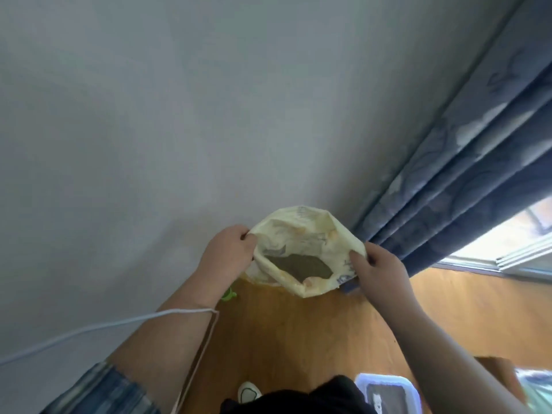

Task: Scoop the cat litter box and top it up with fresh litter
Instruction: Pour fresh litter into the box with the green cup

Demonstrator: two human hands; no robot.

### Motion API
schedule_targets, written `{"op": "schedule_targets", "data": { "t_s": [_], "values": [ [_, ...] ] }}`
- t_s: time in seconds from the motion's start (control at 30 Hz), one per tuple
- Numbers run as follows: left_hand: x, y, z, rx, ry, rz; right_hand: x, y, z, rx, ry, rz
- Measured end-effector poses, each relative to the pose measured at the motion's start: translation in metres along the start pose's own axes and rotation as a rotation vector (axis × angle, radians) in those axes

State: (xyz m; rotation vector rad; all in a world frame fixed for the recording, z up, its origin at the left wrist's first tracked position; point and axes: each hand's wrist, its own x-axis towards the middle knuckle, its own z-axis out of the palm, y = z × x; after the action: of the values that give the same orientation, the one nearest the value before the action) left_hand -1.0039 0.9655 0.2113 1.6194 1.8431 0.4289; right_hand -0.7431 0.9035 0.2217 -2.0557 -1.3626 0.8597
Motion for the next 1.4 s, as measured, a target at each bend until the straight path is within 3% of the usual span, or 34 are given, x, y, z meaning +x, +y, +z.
{"op": "schedule_targets", "data": {
  "t_s": [0.37,0.53,0.77,1.0,1.4],
  "values": [
    [0.015,0.171,0.167,0.220,-0.357,0.268,-0.010,0.176,-0.134,0.131,0.212,0.298],
    [0.015,0.225,0.250,0.313,-0.441,0.369,-0.009,0.246,-0.169,0.147,0.278,0.375],
    [0.021,0.269,0.386,0.384,-0.639,0.389,0.000,0.356,-0.181,0.263,0.317,0.667],
    [0.065,0.232,0.558,0.504,-0.817,0.307,0.047,0.482,-0.107,0.447,0.375,0.981],
    [0.157,0.029,0.869,0.720,-0.881,0.304,0.146,0.761,0.121,0.577,0.441,1.174]
  ]
}}
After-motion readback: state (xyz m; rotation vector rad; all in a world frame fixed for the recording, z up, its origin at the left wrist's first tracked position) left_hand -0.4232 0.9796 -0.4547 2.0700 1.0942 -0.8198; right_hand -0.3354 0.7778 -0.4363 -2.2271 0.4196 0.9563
